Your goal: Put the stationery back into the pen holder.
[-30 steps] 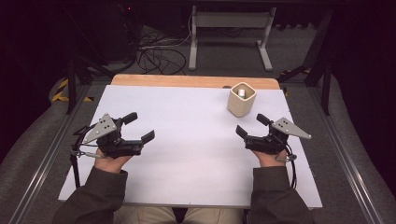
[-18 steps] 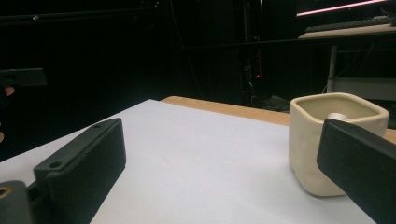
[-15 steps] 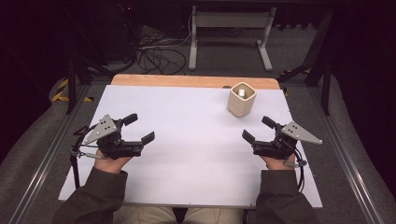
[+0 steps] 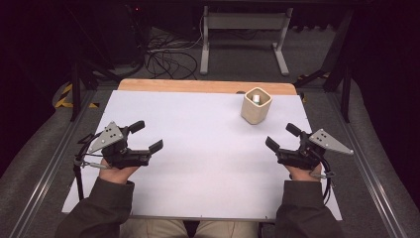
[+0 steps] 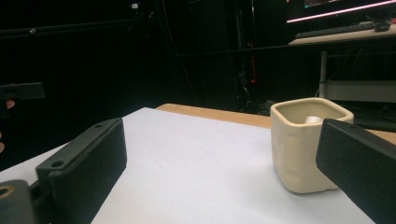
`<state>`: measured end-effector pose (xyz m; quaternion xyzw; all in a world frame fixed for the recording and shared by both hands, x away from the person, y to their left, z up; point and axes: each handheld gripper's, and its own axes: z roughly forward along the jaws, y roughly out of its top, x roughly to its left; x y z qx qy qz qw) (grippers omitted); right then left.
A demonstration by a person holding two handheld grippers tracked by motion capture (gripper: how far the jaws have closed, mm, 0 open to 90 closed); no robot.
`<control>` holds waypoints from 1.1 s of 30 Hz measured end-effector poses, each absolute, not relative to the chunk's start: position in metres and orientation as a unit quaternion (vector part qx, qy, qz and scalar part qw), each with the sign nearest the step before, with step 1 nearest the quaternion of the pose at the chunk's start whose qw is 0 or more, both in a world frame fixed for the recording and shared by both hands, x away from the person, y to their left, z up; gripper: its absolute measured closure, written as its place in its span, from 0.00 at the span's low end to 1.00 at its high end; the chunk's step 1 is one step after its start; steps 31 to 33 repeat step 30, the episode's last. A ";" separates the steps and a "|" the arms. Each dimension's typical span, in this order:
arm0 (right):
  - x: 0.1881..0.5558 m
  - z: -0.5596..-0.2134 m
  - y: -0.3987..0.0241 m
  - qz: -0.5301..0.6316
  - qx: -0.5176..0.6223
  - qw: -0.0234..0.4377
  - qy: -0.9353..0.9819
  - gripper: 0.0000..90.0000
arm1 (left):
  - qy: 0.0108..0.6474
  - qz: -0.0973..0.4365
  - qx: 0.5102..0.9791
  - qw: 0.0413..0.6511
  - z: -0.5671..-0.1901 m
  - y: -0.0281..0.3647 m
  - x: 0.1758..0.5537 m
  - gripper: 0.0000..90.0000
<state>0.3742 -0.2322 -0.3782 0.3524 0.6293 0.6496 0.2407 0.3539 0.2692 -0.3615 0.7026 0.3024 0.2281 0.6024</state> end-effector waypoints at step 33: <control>0.378 -0.384 -0.234 0.643 0.358 0.236 0.634 0.03 | 0.312 0.223 0.705 0.596 -0.368 0.272 0.358 0.08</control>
